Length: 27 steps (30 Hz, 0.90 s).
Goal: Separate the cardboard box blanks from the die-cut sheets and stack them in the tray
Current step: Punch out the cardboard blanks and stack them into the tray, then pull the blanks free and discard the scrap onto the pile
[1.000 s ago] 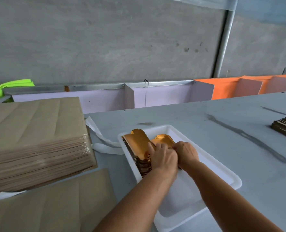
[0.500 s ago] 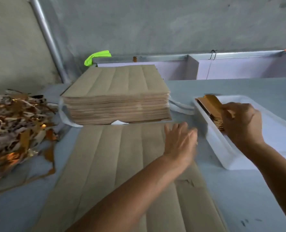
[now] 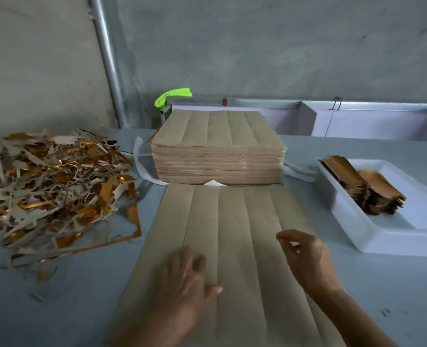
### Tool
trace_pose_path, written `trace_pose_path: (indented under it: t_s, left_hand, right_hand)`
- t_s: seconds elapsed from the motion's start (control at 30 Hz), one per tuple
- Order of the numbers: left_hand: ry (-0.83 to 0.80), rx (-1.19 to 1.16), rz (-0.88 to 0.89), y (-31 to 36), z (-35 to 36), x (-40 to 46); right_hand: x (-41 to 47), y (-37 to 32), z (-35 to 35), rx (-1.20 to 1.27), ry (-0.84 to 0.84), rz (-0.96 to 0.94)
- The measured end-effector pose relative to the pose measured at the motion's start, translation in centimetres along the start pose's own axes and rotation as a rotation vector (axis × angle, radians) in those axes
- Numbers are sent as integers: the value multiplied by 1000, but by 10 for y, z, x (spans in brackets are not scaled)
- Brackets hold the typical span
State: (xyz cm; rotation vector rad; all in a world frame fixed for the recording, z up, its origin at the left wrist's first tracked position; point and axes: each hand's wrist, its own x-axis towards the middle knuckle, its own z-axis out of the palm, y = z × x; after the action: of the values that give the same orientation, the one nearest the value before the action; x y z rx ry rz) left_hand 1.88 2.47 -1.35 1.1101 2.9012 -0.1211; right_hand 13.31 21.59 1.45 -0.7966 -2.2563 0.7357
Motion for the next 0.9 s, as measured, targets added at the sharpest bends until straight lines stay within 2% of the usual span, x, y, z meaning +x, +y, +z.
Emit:
trace_pose_path:
  t_s: [0.07,0.13,0.2,0.3,0.57,0.7,0.83,0.9]
  left_hand:
    - [52,-2,-26,-9,-1,-10]
    - [142,-43,53,-16,-6,-15]
    - [300,-87,84,-23,3,-17]
    - [430,-65,105,-25,7,-15]
    - [605,-116,92,-21,10,-6]
    - [716,-154,13,-24,-5,7]
    - [461,-39,-70,-52,-36,31]
    - [451,15,-173,-77,-55,40]
  right_hand:
    - [-6,-1,7,-8,-14,45]
    - [-12,1,14,22,-22,81]
    - [-20,3,18,26,-37,104]
    - [-31,12,21,-14,-67,107]
    - [-39,16,19,37,-85,124]
    - [-40,15,17,45,-70,122]
    - [-37,14,16,46,-98,133]
    - [-36,13,14,64,-76,154]
